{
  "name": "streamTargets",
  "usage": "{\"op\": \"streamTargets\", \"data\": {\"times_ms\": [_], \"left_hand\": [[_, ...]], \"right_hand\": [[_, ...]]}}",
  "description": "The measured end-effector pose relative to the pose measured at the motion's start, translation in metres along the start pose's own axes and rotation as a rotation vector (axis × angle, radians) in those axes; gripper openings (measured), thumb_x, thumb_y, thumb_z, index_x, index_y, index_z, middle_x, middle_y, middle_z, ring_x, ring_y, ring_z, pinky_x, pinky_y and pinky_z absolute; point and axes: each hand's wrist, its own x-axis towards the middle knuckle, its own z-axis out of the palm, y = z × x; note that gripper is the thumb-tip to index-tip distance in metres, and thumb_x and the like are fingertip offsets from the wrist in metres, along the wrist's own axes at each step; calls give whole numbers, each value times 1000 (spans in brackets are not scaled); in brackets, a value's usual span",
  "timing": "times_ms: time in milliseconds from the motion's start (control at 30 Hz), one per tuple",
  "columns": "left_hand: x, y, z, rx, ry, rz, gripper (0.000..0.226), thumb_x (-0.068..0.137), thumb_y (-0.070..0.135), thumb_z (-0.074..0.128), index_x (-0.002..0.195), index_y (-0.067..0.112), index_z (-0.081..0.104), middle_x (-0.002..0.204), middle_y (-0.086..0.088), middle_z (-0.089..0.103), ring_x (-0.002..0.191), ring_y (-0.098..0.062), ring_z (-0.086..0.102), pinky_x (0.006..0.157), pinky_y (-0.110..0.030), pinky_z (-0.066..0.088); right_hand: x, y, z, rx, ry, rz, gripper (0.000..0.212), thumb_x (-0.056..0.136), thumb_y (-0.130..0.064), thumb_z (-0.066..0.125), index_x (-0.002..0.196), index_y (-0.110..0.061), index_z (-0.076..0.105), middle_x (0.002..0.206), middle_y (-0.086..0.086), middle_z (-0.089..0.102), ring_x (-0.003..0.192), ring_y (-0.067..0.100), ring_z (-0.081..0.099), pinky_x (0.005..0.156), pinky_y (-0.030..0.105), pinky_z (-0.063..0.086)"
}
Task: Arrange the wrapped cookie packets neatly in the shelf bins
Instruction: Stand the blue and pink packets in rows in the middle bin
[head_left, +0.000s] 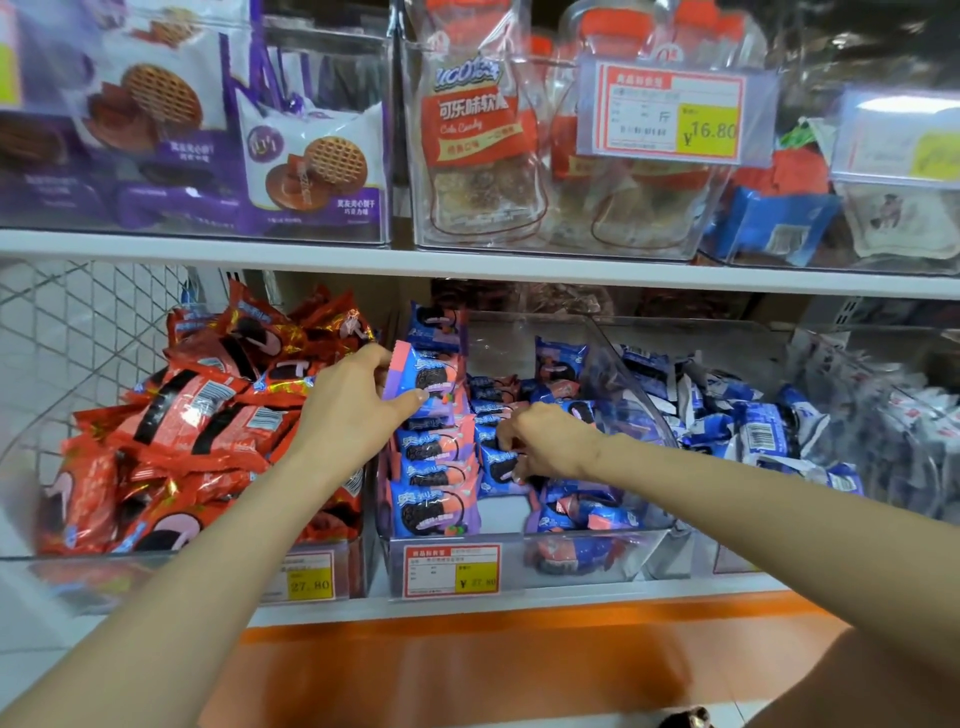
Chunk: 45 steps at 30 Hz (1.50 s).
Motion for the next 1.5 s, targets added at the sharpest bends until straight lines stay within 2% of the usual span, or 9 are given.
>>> {"op": "streamTargets", "data": {"times_ms": [333, 633, 767, 867, 933, 1067, 1167, 1267, 1500], "left_hand": [[1, 3, 2, 14, 19, -9, 37, 84, 25, 68, 114, 9, 56, 104, -6, 64, 82, -14, 50, 60, -26, 35], [-2, 7, 4, 28, 13, -3, 36, 84, 27, 68, 114, 10, 55, 103, -6, 64, 83, -16, 50, 65, -28, 36], [-2, 7, 3, 24, 9, -6, 37, 84, 27, 68, 114, 10, 55, 104, -6, 63, 82, -16, 50, 64, -27, 34], [-1, 8, 3, 37, 10, -2, 38, 84, 29, 68, 115, 10, 55, 104, -5, 63, 82, -15, 48, 65, -27, 35], [-1, 8, 3, 41, 5, -4, 39, 84, 30, 68, 115, 10, 55, 105, -6, 63, 83, -16, 48, 66, -28, 36], [0, 9, 4, 34, 0, 6, 37, 84, 29, 69, 114, 11, 56, 107, -6, 64, 84, -15, 49, 68, -28, 38], [1, 7, 4, 21, 0, 7, 37, 83, 27, 69, 113, 10, 56, 107, -7, 64, 85, -16, 50, 69, -29, 40], [1, 8, 4, 18, -5, 2, 37, 83, 28, 69, 113, 10, 56, 106, -7, 63, 85, -17, 50, 70, -30, 40], [-3, 10, 4, 20, -5, -2, 39, 83, 28, 69, 115, 9, 55, 107, -8, 62, 85, -17, 48, 70, -30, 37]], "right_hand": [[-7, -9, 12, -108, 114, -21, 35, 85, -14, 61, 117, -6, 47, 118, 16, 45, 97, 37, 56, 64, 35, 32], [0, 33, -45, 110, 81, -6, 36, 83, -19, 69, 116, -11, 59, 112, 10, 61, 102, 27, 58, 84, 31, 47], [-5, 57, -65, -259, -56, -18, 26, 86, -37, 63, 104, -19, 60, 108, 8, 65, 104, 27, 56, 85, 29, 41], [-5, 65, -51, -515, -165, 53, 53, 85, -61, 51, 123, -25, 57, 110, 4, 66, 112, 25, 53, 97, 32, 34], [-4, 67, -45, -441, -163, 83, 60, 83, -63, 53, 130, -24, 53, 113, 4, 65, 111, 25, 54, 101, 33, 35], [-8, 62, -50, -212, -136, 89, 64, 76, -53, 69, 124, -14, 53, 115, 7, 62, 98, 25, 57, 80, 29, 46], [-20, 55, -64, 168, -66, 114, 57, 77, -37, 75, 124, -17, 50, 116, 8, 62, 96, 22, 60, 82, 31, 49], [-34, 39, -78, 573, 32, 129, 37, 76, -22, 78, 105, -19, 54, 89, 4, 64, 67, 9, 61, 56, 15, 48], [-31, 9, -33, 563, -40, 89, 40, 70, -4, 80, 94, -13, 49, 71, -4, 52, 64, 14, 49, 60, 29, 42]]}}
